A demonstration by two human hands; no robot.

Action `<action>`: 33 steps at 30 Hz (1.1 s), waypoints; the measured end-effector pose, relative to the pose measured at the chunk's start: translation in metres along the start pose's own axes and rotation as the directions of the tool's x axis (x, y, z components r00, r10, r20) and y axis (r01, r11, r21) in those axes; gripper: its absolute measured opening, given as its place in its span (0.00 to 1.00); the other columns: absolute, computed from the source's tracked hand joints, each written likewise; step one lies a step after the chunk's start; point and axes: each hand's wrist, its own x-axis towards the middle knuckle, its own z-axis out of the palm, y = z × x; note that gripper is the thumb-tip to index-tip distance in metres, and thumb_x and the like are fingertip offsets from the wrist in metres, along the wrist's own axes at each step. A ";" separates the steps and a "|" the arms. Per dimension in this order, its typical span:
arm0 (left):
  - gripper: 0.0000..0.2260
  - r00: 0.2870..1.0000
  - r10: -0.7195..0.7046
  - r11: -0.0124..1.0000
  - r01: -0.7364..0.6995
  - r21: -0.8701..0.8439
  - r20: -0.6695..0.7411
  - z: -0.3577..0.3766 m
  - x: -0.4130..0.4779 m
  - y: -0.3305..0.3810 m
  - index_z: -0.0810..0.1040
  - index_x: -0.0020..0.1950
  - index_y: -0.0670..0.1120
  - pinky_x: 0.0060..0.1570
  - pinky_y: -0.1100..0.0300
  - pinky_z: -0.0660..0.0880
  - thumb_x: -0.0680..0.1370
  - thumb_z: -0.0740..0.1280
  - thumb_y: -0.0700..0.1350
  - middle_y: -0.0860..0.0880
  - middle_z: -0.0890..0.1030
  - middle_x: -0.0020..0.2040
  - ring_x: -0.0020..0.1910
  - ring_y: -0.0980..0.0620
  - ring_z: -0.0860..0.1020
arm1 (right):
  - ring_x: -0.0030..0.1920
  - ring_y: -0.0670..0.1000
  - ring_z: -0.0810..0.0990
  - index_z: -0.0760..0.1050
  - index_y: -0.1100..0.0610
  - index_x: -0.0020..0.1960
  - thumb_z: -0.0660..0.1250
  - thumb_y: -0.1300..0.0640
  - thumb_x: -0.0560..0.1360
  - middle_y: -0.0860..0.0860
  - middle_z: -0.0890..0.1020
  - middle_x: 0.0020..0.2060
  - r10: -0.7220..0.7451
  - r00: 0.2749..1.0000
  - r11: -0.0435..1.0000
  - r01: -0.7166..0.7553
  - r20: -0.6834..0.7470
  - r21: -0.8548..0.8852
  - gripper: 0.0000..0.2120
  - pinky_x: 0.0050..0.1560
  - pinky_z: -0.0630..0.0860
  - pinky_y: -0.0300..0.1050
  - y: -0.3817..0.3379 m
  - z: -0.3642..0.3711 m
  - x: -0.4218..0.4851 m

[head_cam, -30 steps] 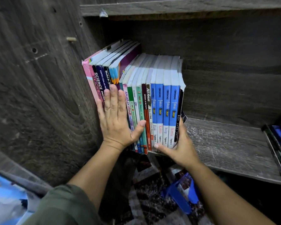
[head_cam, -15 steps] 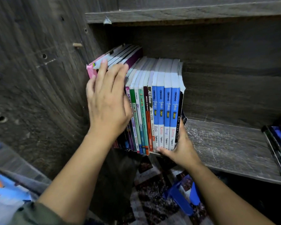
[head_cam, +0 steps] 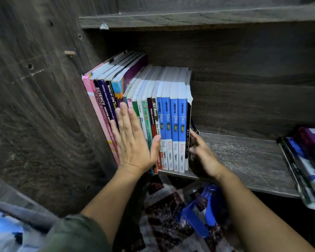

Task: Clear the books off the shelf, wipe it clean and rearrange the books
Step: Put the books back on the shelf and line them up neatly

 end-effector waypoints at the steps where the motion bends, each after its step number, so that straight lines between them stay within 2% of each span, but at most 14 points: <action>1: 0.39 1.000 0.018 0.999 -0.018 0.031 -0.017 0.007 -0.002 -0.004 0.32 0.76 0.41 0.75 0.44 0.40 0.78 0.50 0.60 0.44 0.32 0.77 0.77 0.45 0.37 | 0.53 0.41 0.77 0.62 0.48 0.74 0.58 0.57 0.77 0.47 0.77 0.61 0.032 0.999 0.994 -0.028 -0.037 0.104 0.25 0.51 0.73 0.34 0.001 -0.003 0.004; 2: 0.38 0.998 0.039 0.997 -0.037 0.062 -0.043 0.012 -0.003 -0.009 0.31 0.76 0.42 0.75 0.44 0.40 0.79 0.48 0.61 0.46 0.31 0.77 0.77 0.46 0.37 | 0.54 0.46 0.77 0.66 0.49 0.72 0.55 0.56 0.79 0.49 0.78 0.58 0.068 0.994 0.984 -0.052 -0.088 0.173 0.21 0.54 0.73 0.40 0.004 -0.005 0.009; 4: 0.37 0.992 0.083 0.992 -0.074 0.104 -0.093 0.020 -0.003 -0.017 0.31 0.76 0.42 0.74 0.42 0.41 0.79 0.46 0.63 0.46 0.32 0.77 0.77 0.46 0.37 | 0.53 0.50 0.77 0.69 0.46 0.71 0.53 0.46 0.80 0.50 0.79 0.53 0.108 0.971 0.991 -0.088 -0.213 0.101 0.21 0.61 0.71 0.48 0.011 -0.007 0.019; 7: 0.37 0.983 0.117 0.989 -0.103 0.105 -0.141 0.027 -0.004 -0.022 0.32 0.76 0.41 0.73 0.39 0.43 0.80 0.44 0.64 0.45 0.33 0.77 0.77 0.45 0.39 | 0.72 0.50 0.62 0.55 0.42 0.77 0.46 0.40 0.82 0.47 0.67 0.71 0.097 0.956 0.945 -0.176 -0.277 -0.275 0.25 0.73 0.55 0.54 0.019 -0.001 0.032; 9: 0.37 0.977 0.132 0.989 -0.117 0.094 -0.165 0.030 -0.005 -0.023 0.33 0.77 0.42 0.73 0.38 0.45 0.80 0.44 0.64 0.46 0.34 0.78 0.77 0.45 0.39 | 0.78 0.51 0.48 0.48 0.42 0.78 0.41 0.40 0.82 0.46 0.55 0.77 0.108 0.950 0.910 -0.213 -0.294 -0.356 0.25 0.75 0.42 0.53 0.022 0.008 0.040; 11: 0.37 0.974 0.146 0.987 -0.132 0.088 -0.174 0.030 -0.004 -0.024 0.33 0.77 0.42 0.73 0.38 0.44 0.79 0.44 0.64 0.46 0.34 0.78 0.77 0.46 0.39 | 0.78 0.54 0.47 0.51 0.38 0.77 0.40 0.35 0.80 0.44 0.58 0.76 0.101 0.943 0.936 -0.198 -0.317 -0.290 0.27 0.75 0.39 0.57 0.023 0.016 0.046; 13: 0.37 0.972 0.149 0.987 -0.136 0.084 -0.179 0.030 -0.003 -0.024 0.33 0.77 0.42 0.73 0.39 0.44 0.79 0.45 0.64 0.46 0.34 0.78 0.77 0.46 0.39 | 0.78 0.56 0.49 0.55 0.33 0.74 0.41 0.24 0.70 0.42 0.61 0.75 0.136 0.935 0.974 -0.187 -0.329 -0.130 0.35 0.75 0.46 0.64 0.027 0.018 0.052; 16: 0.36 0.967 0.149 0.988 -0.138 0.066 -0.205 0.031 -0.004 -0.022 0.34 0.77 0.43 0.73 0.39 0.43 0.79 0.46 0.62 0.47 0.36 0.78 0.78 0.46 0.40 | 0.77 0.55 0.52 0.58 0.28 0.70 0.44 0.17 0.63 0.40 0.63 0.74 0.146 0.949 0.983 -0.172 -0.280 -0.068 0.39 0.73 0.52 0.66 0.039 0.009 0.060; 19: 0.37 0.956 0.132 0.991 -0.128 0.031 -0.263 0.025 0.005 -0.014 0.37 0.78 0.43 0.73 0.38 0.43 0.78 0.51 0.59 0.49 0.39 0.79 0.78 0.46 0.42 | 0.76 0.51 0.56 0.59 0.35 0.74 0.45 0.24 0.72 0.42 0.63 0.74 0.127 0.974 0.973 -0.158 -0.186 -0.165 0.34 0.75 0.52 0.59 0.020 0.002 0.053; 22: 0.37 0.942 0.089 0.996 -0.089 0.014 -0.323 0.018 0.021 -0.001 0.38 0.78 0.43 0.73 0.39 0.43 0.77 0.53 0.56 0.48 0.42 0.79 0.78 0.45 0.42 | 0.74 0.46 0.61 0.63 0.46 0.75 0.45 0.36 0.80 0.43 0.66 0.73 -0.036 0.985 0.984 0.005 -0.172 -0.178 0.28 0.75 0.56 0.50 -0.018 -0.002 0.043; 25: 0.37 0.948 0.049 0.999 -0.051 0.001 -0.315 0.019 0.026 0.003 0.36 0.78 0.42 0.72 0.37 0.44 0.77 0.52 0.55 0.46 0.42 0.79 0.77 0.44 0.41 | 0.73 0.41 0.61 0.58 0.43 0.75 0.49 0.40 0.80 0.42 0.64 0.74 -0.397 0.879 0.916 0.361 -0.264 -0.175 0.25 0.73 0.60 0.46 -0.066 0.006 0.022; 27: 0.36 0.952 0.034 0.999 -0.037 -0.003 -0.303 0.021 0.025 0.002 0.35 0.77 0.42 0.73 0.37 0.43 0.77 0.50 0.54 0.47 0.38 0.78 0.77 0.45 0.42 | 0.76 0.41 0.56 0.50 0.44 0.77 0.51 0.45 0.82 0.45 0.58 0.76 -0.595 0.779 0.790 0.521 -0.197 -0.323 0.25 0.74 0.56 0.40 -0.087 0.016 0.010; 30: 0.36 0.960 0.022 1.000 -0.022 0.000 -0.278 0.020 0.025 0.003 0.35 0.77 0.42 0.73 0.38 0.42 0.77 0.51 0.52 0.47 0.38 0.78 0.77 0.45 0.42 | 0.77 0.42 0.48 0.46 0.40 0.75 0.51 0.45 0.83 0.47 0.52 0.78 -0.613 0.785 0.713 0.503 -0.086 -0.489 0.24 0.71 0.50 0.30 -0.100 0.027 -0.002; 33: 0.34 0.973 -0.040 0.999 0.039 -0.011 -0.227 0.009 0.024 0.010 0.43 0.77 0.37 0.72 0.35 0.44 0.78 0.53 0.51 0.38 0.48 0.78 0.77 0.43 0.44 | 0.77 0.45 0.51 0.49 0.42 0.77 0.52 0.42 0.81 0.48 0.54 0.78 -0.520 0.852 0.693 0.381 -0.059 -0.611 0.26 0.72 0.60 0.43 -0.110 0.020 -0.015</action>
